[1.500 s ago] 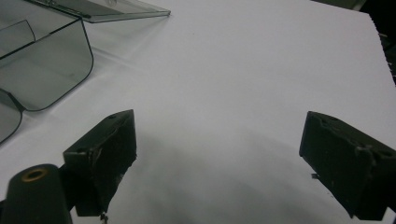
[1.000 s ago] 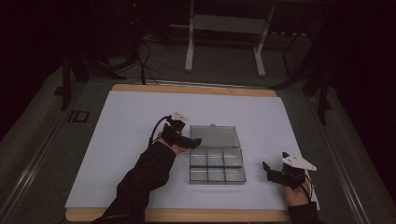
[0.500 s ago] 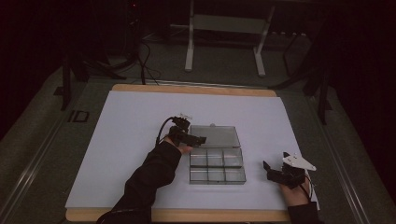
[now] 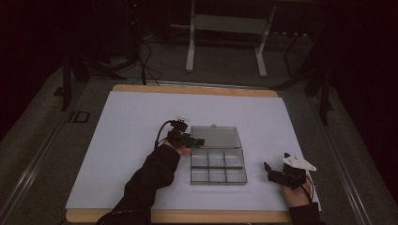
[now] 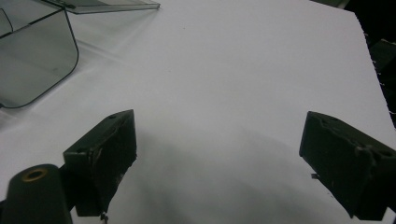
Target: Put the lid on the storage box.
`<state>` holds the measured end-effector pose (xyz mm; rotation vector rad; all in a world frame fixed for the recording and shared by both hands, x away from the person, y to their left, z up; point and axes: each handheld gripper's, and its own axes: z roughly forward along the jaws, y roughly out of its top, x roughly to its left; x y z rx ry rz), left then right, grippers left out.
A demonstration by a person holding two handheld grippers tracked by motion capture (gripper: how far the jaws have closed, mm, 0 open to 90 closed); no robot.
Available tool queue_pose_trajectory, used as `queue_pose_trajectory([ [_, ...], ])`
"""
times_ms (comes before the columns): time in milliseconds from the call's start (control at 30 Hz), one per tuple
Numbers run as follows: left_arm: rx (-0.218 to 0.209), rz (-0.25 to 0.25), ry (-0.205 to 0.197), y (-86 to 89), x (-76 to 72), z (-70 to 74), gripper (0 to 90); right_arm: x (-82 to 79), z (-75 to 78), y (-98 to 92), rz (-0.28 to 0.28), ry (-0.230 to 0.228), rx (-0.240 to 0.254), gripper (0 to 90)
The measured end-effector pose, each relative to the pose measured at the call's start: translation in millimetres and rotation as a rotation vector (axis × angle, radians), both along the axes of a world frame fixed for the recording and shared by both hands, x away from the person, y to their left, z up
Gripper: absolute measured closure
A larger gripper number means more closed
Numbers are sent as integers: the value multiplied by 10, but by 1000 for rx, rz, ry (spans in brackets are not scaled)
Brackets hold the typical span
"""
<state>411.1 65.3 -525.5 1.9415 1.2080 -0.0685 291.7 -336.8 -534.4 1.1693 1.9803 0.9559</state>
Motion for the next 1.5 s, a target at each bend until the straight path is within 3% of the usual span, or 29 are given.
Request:
queue_pose_trajectory([
  [167,-7,-6,5,29,10,2,262,6,-2,4,1,3,-6,110],
  [333,-21,-4,-5,113,6,14,421,16,-3,13,-3,14,-12,109],
  [433,-47,-7,36,116,30,-7,408,19,-4,17,-1,17,-15,110],
  [533,-61,-10,54,78,33,-28,316,19,-5,23,0,17,-26,110],
  [667,-117,-29,98,73,59,-75,325,20,-7,27,0,18,-29,110],
  [967,-109,-56,23,69,9,18,446,22,-4,39,-20,18,-38,110],
  [1133,-115,-75,-20,119,-12,64,543,74,22,29,-44,48,-22,110],
  [1367,-124,-83,-55,162,-35,105,637,137,183,102,-9,49,21,142],
  [1500,-140,-89,-65,192,-49,120,672,201,363,267,45,21,35,145],
])
